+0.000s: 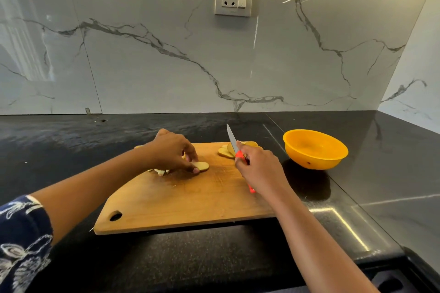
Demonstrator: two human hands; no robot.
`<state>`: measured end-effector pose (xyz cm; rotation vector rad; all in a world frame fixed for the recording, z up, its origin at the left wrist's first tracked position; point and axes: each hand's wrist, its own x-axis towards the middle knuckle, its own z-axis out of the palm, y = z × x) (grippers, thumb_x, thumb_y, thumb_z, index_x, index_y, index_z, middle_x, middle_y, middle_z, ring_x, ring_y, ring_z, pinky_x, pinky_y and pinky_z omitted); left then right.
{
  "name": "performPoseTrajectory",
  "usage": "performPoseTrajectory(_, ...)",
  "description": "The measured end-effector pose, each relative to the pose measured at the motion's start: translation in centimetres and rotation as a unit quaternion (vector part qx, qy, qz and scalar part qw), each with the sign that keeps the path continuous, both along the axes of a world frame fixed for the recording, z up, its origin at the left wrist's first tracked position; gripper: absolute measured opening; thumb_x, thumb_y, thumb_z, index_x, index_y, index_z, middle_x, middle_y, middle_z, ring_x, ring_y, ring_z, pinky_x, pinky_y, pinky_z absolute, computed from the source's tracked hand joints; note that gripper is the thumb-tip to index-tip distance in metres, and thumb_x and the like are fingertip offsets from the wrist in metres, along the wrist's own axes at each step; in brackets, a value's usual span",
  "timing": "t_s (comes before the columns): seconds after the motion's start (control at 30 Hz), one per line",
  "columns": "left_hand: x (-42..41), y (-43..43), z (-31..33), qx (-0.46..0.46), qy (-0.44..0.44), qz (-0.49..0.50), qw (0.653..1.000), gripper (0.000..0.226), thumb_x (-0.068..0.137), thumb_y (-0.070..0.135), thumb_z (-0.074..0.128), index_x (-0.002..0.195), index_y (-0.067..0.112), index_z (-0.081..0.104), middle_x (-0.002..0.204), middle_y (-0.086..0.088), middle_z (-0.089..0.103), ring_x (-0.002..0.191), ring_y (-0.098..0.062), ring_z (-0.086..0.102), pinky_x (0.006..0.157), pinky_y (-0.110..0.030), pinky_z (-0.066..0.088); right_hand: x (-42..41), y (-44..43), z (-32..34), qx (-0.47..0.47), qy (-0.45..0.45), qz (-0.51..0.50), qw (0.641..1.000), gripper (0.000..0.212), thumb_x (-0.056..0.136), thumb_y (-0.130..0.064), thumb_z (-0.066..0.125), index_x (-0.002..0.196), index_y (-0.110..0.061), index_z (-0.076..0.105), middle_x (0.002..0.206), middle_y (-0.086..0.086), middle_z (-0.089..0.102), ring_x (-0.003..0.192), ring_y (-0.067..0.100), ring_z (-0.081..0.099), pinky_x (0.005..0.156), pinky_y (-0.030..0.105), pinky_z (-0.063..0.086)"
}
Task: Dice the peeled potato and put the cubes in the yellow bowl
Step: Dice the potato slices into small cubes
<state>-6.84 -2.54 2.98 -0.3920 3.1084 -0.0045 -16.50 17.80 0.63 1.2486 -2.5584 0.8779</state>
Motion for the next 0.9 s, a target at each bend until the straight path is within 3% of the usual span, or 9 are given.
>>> performPoseTrajectory(0.17,0.2,1.1,-1.6,-0.010,0.093,0.086,0.992,0.047,0.079,0.067,0.054,0.111,0.035,0.066,0.096,0.016,0.062,0.093,-0.005,0.048,0.082,-0.031,0.023,0.5,0.3,0.2,0.026,-0.029,0.026,0.999,0.046,0.098,-0.032,0.049,0.144,-0.029,0.041,0.121,-0.003,0.065,0.095,0.011,0.064,0.083,0.026,0.052)
performPoseTrajectory(0.27,0.3,1.8,-2.3,-0.009,0.124,0.103,0.987,0.050,0.077,0.069,0.052,0.112,0.036,0.065,0.096,0.017,0.059,0.093,-0.004,0.043,0.086,-0.032,0.024,0.7,0.5,0.3,0.053,-0.032,0.030,0.998,0.046,0.099,-0.031,0.049,0.144,-0.028,0.040,0.122,-0.004,0.063,0.096,0.010,0.062,0.077,0.021,0.049)
performPoseTrajectory(0.43,0.5,2.2,-2.6,0.000,0.145,0.084,0.986,0.050,0.078,0.068,0.052,0.115,0.035,0.063,0.112,0.016,0.060,0.102,-0.004,0.042,0.086,-0.030,0.021,1.3,1.1,0.3,0.091,-0.053,0.043,0.994,0.044,0.099,-0.031,0.048,0.143,-0.029,0.042,0.119,-0.006,0.064,0.099,0.010,0.060,0.079,0.021,0.047)
performPoseTrajectory(0.6,1.1,2.2,-2.6,0.032,0.159,0.052,0.985,0.050,0.074,0.070,0.053,0.110,0.038,0.064,0.108,0.019,0.059,0.100,-0.001,0.041,0.087,-0.028,0.018,2.1,2.4,0.2,0.088,-0.095,0.043,0.991,0.048,0.097,-0.033,0.050,0.143,-0.037,0.039,0.126,-0.010,0.060,0.105,0.007,0.056,0.083,0.020,0.046)
performPoseTrajectory(0.73,1.4,2.6,-2.4,0.002,0.134,0.037,0.990,0.054,0.072,0.074,0.048,0.111,0.039,0.063,0.108,0.020,0.059,0.105,-0.003,0.043,0.088,-0.029,0.018,2.9,3.4,0.1,0.100,-0.105,0.044,0.988,0.047,0.096,-0.036,0.050,0.141,-0.041,0.040,0.119,-0.012,0.061,0.092,0.006,0.057,0.070,0.016,0.043)
performPoseTrajectory(0.9,1.8,2.2,-2.4,0.035,0.113,0.031,0.992,0.093,0.051,0.097,0.025,0.117,0.041,0.060,0.110,0.024,0.051,0.109,-0.002,0.039,0.087,-0.028,0.014,3.6,3.9,0.9,0.148,-0.094,0.057,0.983,0.048,0.096,-0.037,0.048,0.143,-0.042,0.037,0.120,-0.013,0.060,0.106,0.008,0.054,0.081,0.021,0.042)
